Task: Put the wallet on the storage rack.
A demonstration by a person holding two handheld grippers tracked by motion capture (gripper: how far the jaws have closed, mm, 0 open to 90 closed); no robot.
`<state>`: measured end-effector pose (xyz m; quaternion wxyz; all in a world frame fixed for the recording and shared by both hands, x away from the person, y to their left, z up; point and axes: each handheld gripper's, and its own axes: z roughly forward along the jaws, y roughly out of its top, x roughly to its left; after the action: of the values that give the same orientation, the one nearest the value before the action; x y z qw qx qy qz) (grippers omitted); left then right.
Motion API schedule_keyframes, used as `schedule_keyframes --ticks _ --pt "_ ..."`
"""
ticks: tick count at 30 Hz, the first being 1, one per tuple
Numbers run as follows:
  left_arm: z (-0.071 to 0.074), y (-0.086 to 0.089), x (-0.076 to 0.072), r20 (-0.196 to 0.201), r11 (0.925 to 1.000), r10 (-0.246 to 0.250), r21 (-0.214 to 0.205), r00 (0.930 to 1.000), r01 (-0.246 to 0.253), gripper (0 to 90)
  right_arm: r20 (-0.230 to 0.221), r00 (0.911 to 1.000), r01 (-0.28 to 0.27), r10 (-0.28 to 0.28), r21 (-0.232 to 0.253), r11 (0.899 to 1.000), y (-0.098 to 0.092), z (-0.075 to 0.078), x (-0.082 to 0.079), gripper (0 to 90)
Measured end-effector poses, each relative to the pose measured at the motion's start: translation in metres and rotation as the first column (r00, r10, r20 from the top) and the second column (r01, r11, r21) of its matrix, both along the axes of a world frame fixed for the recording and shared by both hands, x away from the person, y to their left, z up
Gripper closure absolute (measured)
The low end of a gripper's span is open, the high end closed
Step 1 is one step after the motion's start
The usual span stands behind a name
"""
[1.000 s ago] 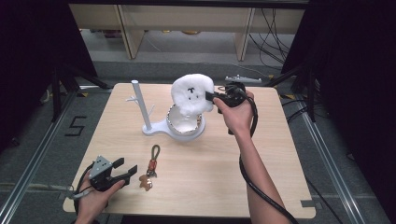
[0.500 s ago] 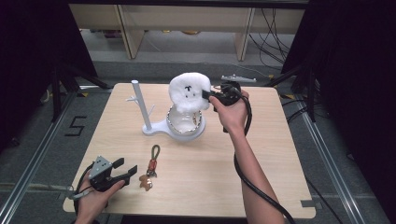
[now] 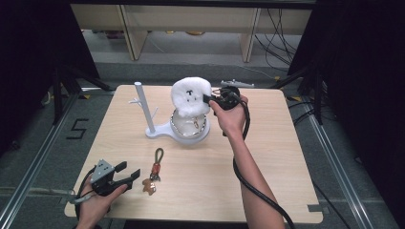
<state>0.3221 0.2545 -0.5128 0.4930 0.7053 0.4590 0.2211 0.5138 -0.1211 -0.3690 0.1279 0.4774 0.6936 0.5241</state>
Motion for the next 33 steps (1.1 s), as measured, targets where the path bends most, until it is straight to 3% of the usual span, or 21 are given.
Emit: schedule_keyframes --ticks 14,27,33 --pt "0.0 0.0 0.0 -0.004 0.9999 0.002 0.01 1.0 -0.002 33.0 -0.02 0.9998 0.001 -0.002 -0.019 1.0 0.002 -0.016 0.002 78.5" --pt "0.0 0.0 -0.001 0.0 1.0 -0.001 0.002 1.0 0.001 33.0 -0.051 0.9985 -0.028 0.022 -0.109 0.994 0.006 -0.028 0.002 78.2" --pt "0.0 -0.001 -0.001 0.0 1.0 -0.006 0.005 1.0 0.006 33.0 -0.096 0.9947 -0.052 0.037 -0.164 0.985 0.004 -0.033 -0.001 78.2"
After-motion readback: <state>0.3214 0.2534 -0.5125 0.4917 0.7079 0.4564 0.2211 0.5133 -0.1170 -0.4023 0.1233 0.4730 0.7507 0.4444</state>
